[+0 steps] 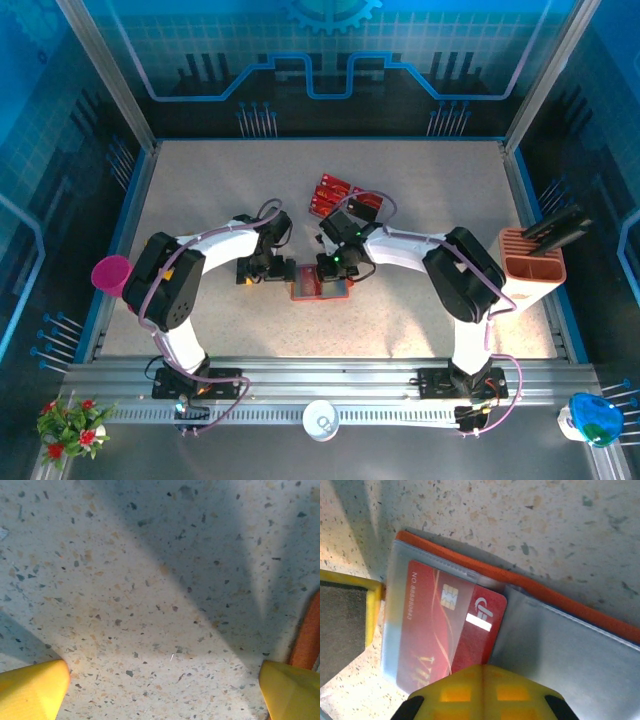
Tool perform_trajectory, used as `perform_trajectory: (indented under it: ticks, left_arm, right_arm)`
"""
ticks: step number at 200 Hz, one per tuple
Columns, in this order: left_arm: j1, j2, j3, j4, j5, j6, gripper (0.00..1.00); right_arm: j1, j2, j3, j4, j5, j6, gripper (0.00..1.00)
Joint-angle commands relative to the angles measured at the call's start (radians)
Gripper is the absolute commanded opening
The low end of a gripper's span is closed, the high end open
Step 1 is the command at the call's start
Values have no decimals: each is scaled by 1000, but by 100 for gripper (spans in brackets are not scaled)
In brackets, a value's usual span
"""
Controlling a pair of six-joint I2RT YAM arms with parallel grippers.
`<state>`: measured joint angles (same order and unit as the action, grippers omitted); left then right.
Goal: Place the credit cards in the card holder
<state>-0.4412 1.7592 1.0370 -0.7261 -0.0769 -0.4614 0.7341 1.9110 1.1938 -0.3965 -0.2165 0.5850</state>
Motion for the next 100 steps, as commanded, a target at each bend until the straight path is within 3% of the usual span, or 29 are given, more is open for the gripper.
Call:
perform_trajectory:
  ticks: [1,100]
  left_arm:
    - [0,41,-22,-2,2,25,99]
    - [-1,30,-51,24,16,30,99]
  right_arm:
    - [23,43,39,-42,-2,-14,0]
    - [61,98,95,-57,-17,1,0]
